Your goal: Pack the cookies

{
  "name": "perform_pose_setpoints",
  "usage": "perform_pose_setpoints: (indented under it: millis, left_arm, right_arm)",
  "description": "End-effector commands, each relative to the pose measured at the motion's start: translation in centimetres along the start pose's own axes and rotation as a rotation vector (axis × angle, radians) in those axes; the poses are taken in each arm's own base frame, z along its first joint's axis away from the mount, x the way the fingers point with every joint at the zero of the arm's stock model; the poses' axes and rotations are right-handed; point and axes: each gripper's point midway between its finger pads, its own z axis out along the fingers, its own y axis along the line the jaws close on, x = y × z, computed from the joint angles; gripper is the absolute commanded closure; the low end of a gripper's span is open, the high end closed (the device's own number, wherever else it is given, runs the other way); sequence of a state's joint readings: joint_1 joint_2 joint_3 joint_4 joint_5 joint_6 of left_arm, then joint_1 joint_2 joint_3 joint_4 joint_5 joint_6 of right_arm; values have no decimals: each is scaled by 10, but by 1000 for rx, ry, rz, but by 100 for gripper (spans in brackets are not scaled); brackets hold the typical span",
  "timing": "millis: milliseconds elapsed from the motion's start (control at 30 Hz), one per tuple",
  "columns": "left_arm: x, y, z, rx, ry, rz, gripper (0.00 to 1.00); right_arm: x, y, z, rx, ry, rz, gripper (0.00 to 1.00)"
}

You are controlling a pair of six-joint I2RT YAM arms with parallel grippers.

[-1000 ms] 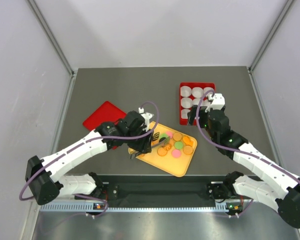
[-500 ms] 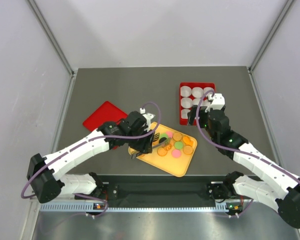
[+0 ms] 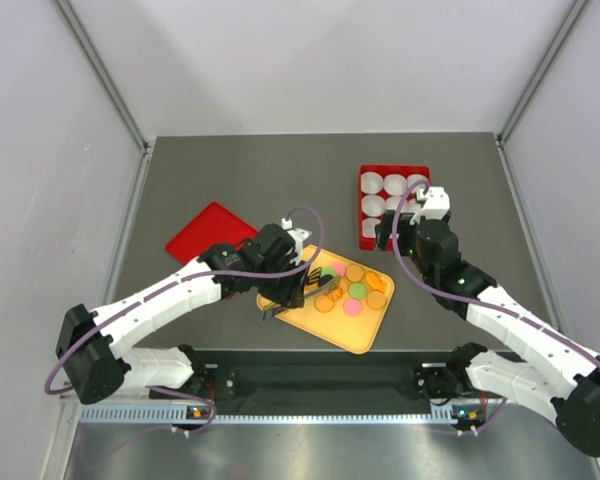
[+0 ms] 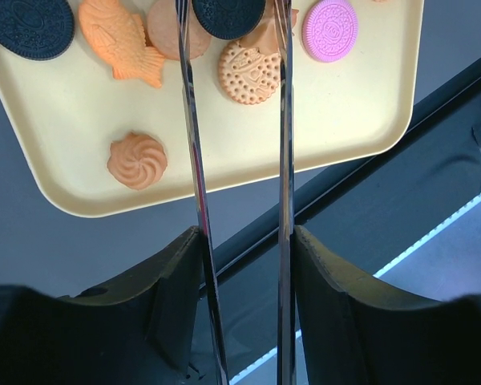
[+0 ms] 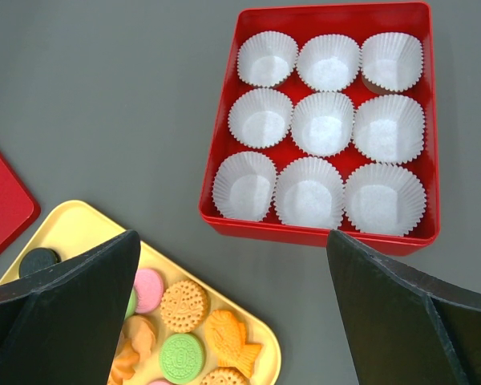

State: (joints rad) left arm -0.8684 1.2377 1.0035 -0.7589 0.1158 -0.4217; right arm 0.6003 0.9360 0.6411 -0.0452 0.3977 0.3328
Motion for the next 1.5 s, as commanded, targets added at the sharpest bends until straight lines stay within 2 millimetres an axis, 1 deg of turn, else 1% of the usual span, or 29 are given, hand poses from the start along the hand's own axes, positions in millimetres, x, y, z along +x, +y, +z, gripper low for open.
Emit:
perform_pose_setpoints:
  millis: [0,533,1467]
  left_arm:
    - [-9,-6,3,21,-43,-2,49]
    - [-11,-5,-2,14,-50,-9,55]
    - [-21,-6,-21,-2,-95,-5,59]
  right_arm:
    - [-15,7,-5,-31,-55,11,0]
    - [-15,6,-5,-28,-56,13,0]
    - [-16,7,-5,-27,-58,12,0]
